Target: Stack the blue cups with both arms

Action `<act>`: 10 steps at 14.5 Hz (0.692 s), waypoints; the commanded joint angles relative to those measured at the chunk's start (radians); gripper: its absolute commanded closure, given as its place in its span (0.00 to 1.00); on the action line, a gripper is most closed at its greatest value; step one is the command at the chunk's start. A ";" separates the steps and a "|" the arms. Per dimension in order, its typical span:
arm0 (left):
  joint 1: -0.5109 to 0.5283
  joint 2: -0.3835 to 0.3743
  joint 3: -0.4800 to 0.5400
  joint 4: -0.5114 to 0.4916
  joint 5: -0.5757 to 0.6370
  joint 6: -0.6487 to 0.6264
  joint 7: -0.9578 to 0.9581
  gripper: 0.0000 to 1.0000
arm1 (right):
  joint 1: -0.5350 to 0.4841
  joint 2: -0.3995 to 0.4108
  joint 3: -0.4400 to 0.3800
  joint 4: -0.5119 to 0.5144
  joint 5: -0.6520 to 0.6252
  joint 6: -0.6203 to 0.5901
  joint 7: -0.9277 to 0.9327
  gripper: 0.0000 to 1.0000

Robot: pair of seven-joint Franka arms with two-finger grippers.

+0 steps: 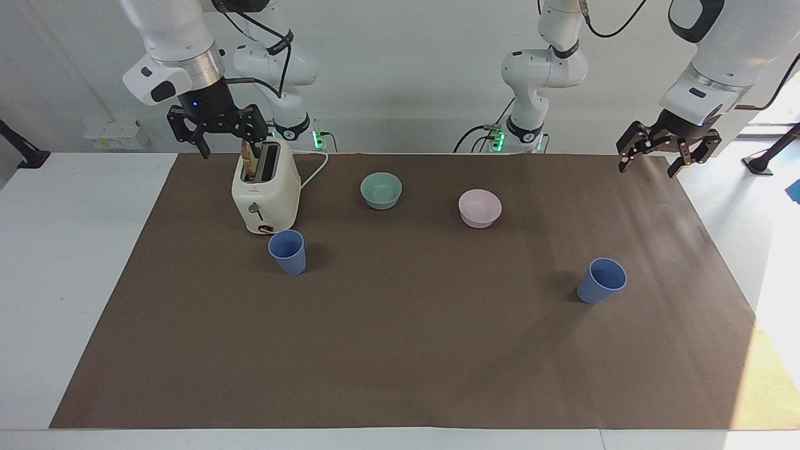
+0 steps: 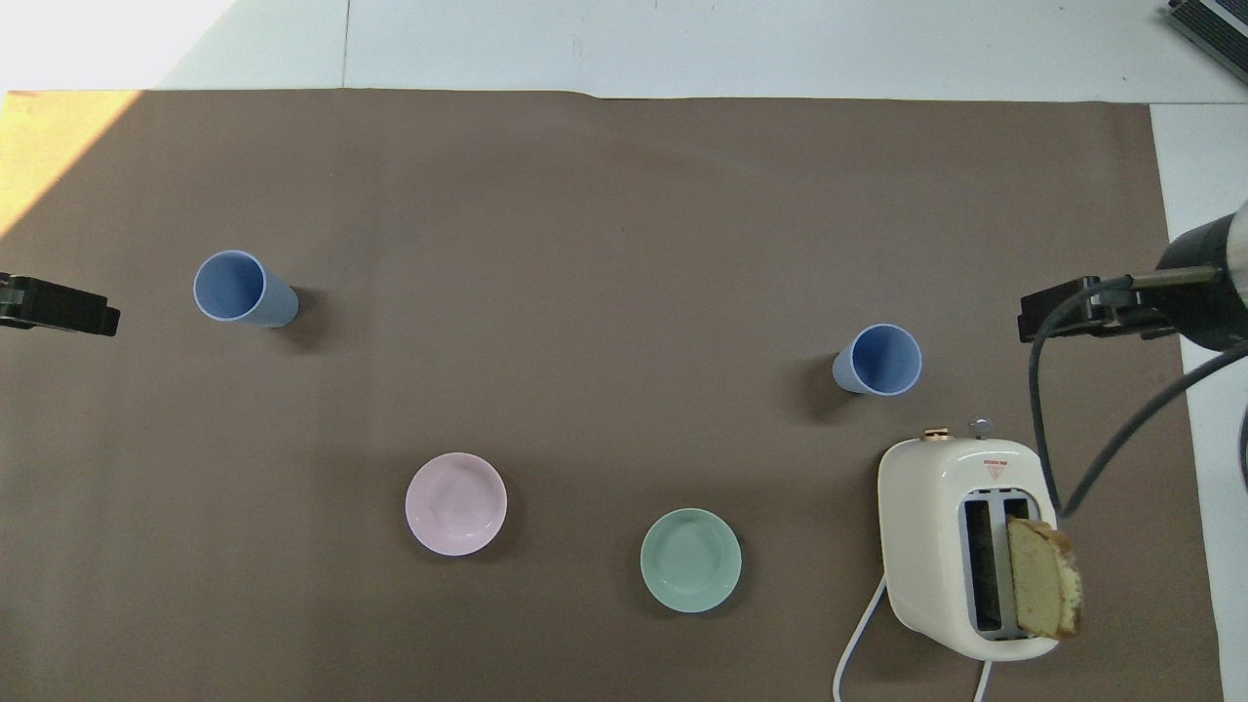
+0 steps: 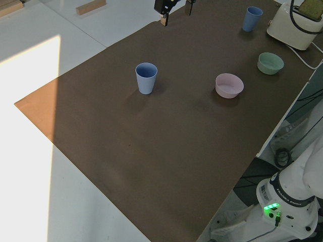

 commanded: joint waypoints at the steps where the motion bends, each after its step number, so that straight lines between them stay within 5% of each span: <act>1: 0.007 -0.025 0.002 -0.028 -0.009 0.005 0.003 0.00 | -0.014 -0.006 0.006 -0.011 0.021 0.016 0.012 0.00; 10: 0.004 -0.025 0.001 -0.028 -0.011 0.008 -0.001 0.00 | -0.014 -0.006 0.006 -0.011 0.021 0.016 0.012 0.00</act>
